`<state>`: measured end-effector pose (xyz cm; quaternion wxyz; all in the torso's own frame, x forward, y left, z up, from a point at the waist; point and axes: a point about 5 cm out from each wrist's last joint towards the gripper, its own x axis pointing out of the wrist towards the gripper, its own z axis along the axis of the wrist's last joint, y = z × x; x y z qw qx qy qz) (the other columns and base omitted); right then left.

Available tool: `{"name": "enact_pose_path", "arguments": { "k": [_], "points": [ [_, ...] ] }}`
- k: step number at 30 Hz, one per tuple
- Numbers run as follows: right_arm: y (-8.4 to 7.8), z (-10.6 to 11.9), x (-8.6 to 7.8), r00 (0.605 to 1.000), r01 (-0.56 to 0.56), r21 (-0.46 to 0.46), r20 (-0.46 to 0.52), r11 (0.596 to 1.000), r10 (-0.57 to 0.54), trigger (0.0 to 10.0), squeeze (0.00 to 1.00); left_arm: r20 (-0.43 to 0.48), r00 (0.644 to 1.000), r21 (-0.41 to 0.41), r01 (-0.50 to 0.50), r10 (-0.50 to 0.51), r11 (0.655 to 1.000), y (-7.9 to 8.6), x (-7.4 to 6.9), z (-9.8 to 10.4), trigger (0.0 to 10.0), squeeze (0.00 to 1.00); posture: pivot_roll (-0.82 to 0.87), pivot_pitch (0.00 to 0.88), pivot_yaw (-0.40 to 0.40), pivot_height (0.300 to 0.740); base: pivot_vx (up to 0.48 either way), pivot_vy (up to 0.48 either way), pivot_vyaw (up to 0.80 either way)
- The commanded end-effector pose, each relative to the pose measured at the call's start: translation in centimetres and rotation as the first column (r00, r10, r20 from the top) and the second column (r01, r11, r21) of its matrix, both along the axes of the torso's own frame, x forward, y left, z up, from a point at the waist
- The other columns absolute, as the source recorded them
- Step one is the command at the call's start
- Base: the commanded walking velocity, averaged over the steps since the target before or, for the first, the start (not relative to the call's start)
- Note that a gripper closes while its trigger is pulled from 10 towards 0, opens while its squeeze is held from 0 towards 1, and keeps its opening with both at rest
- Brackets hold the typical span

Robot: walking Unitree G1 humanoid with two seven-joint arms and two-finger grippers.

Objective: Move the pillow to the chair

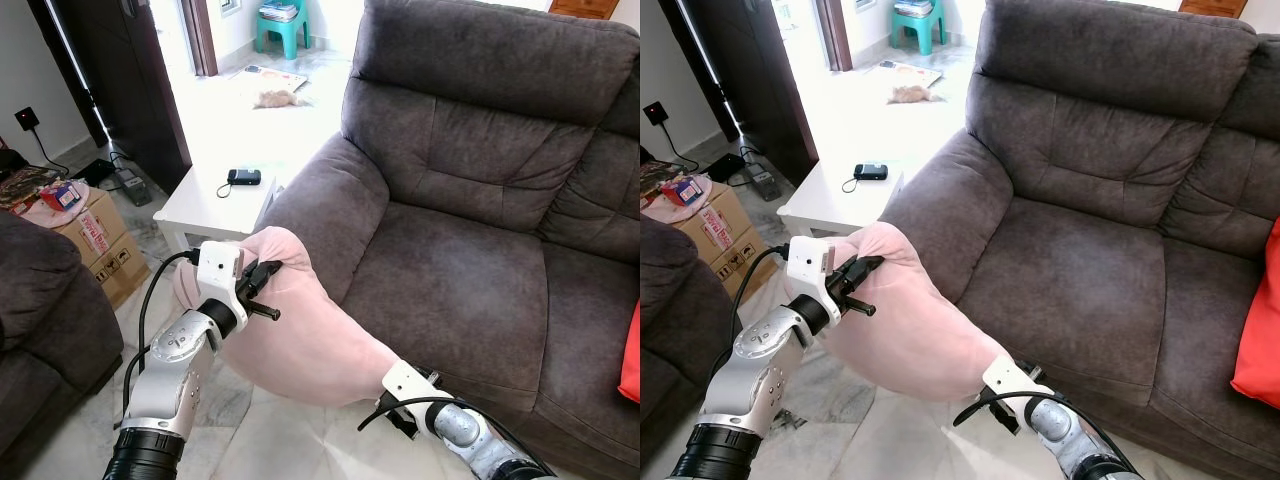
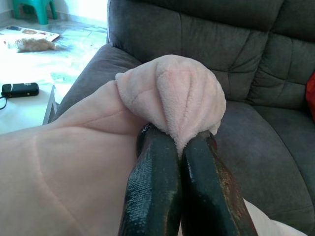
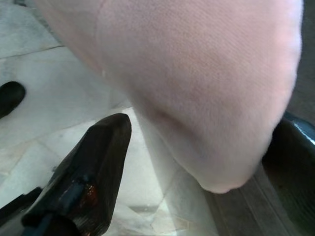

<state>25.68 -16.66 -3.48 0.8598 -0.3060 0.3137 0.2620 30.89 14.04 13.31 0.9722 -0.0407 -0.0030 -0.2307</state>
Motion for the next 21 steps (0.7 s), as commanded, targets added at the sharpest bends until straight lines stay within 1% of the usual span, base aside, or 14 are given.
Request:
{"name": "enact_pose_path", "arguments": {
  "k": [1, 2, 11, 12, 13, 14, 21],
  "points": [
    [-0.07, -0.32, -0.34, 1.000, 0.012, 0.003, -0.023, 1.000, -0.012, 8.5, 0.00, 0.115, 0.993, -0.024, 0.043, -0.040, 0.999, -0.49, -0.11, 2.50, 10.0, 0.00, 0.10, 0.052, -0.031, 0.740, 0.000, 0.000, 0.00],
    [-0.07, -0.36, -0.37, 1.000, 0.017, 0.002, -0.024, 1.000, -0.017, 10.0, 0.00, 0.115, 0.992, -0.025, 0.045, -0.042, 0.999, -0.55, -0.11, 2.52, 10.0, 0.00, 0.10, 0.053, -0.031, 0.740, 0.000, 0.000, 0.00],
    [0.08, -0.58, -0.58, 0.999, 0.039, 0.014, -0.036, 0.999, -0.039, 10.0, 0.00, 0.120, 0.992, -0.037, 0.054, -0.050, 0.998, -0.67, -0.17, 2.76, 10.0, 0.00, 0.11, 0.051, -0.032, 0.740, 0.000, 0.000, 0.00],
    [0.10, -0.59, -0.58, 0.999, 0.041, 0.016, -0.036, 0.999, -0.041, 7.1, 0.00, 0.120, 0.991, -0.038, 0.055, -0.050, 0.998, -0.67, -0.17, 2.78, 10.0, 0.00, 0.11, 0.051, -0.032, 0.740, 0.000, 0.000, 0.00],
    [0.18, -0.60, -0.60, 0.998, 0.048, 0.029, -0.038, 0.998, -0.047, 2.5, 0.00, 0.121, 0.991, -0.040, 0.056, -0.050, 0.998, -0.67, -0.16, 2.81, 10.0, 0.00, 0.11, 0.051, -0.033, 0.740, 0.000, 0.000, 0.00],
    [0.24, -0.61, -0.62, 0.998, 0.056, 0.040, -0.041, 0.998, -0.054, 0.0, 0.00, 0.122, 0.991, -0.042, 0.056, -0.051, 0.998, -0.68, -0.16, 2.83, 10.0, 0.00, 0.11, 0.051, -0.033, 0.740, 0.000, 0.000, 0.00],
    [0.56, -0.66, -0.62, 0.997, 0.063, 0.049, -0.042, 0.997, -0.061, 0.0, 0.00, 0.125, 0.991, -0.051, 0.061, -0.055, 0.997, -0.81, -0.21, 2.92, 10.0, 0.00, 0.11, 0.051, -0.033, 0.740, 0.000, 0.000, 0.00]
  ]
}}
